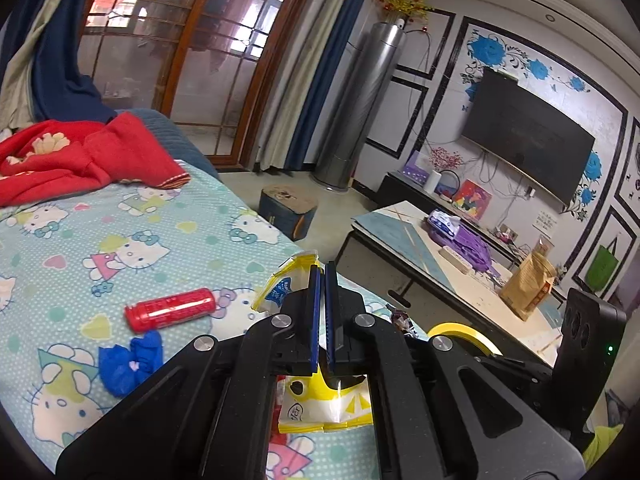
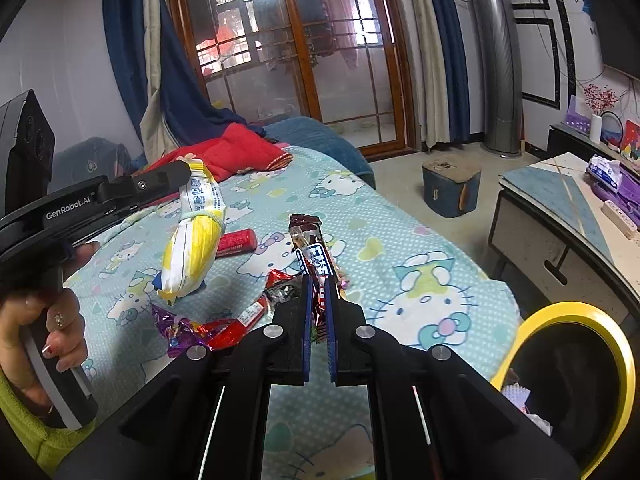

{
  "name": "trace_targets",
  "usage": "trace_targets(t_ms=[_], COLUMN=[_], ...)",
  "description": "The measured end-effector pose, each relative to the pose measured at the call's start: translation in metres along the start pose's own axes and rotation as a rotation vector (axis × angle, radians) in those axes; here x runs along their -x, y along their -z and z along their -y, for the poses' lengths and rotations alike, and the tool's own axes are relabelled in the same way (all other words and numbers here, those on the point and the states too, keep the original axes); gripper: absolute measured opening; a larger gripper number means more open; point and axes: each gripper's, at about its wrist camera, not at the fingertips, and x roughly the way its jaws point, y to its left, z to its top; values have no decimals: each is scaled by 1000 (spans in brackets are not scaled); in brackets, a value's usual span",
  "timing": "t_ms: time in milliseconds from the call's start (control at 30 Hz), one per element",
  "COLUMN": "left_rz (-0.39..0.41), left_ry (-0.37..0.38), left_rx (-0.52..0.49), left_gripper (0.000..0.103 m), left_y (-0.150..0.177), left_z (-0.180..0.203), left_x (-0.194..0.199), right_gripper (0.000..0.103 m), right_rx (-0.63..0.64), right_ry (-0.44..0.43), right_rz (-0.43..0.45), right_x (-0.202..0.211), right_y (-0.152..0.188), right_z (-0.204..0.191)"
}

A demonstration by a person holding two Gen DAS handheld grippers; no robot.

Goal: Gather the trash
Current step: 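Carry the yellow wrapper and chocolate bar over the yellow-rimmed bin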

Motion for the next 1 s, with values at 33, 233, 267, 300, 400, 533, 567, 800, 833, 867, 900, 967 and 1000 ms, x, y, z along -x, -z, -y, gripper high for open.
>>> trace_targets(t_ms=[33,233,267,300,400,533,567,800,833,867,900,967,1000], left_rz=[-1,-5,-6,-7,-9,-14,-15,-29,-32,-34,-36,-43,-46], left_ry=[4,24,27,32,41,53,56,77,82,86,89,97,99], left_rx=[-6,-28,-32,-39,-53,-75,-78,-102,-105,-109,-112,-121,-125], left_gripper=[0,0,0,0,0,0,0,0,0,0,0,0,0], left_y=[0,3,3,4,5,7,7,11,12,13,13,16,17], left_z=[3,17,19,22,30,41,43,61,64,67,69,75,78], left_x=[0,-2,-2,-3,-3,-6,-6,-12,-13,-14,-15,-18,-19], right_gripper=[6,6,6,6,6,6,6,6,6,6,6,6,6], right_rx=[-4,-24,-27,-29,-42,-61,-65,-108,-113,-119,-124,-132,-136], right_ry=[3,26,30,33,48,70,74,117,122,129,138,151,156], right_rz=[1,16,20,22,31,46,49,66,66,65,67,68,69], right_x=[3,17,19,21,28,38,40,55,56,58,60,64,65], right_y=[1,3,3,3,5,6,5,10,11,12,14,16,17], right_z=[3,16,18,21,28,41,45,69,71,75,78,85,87])
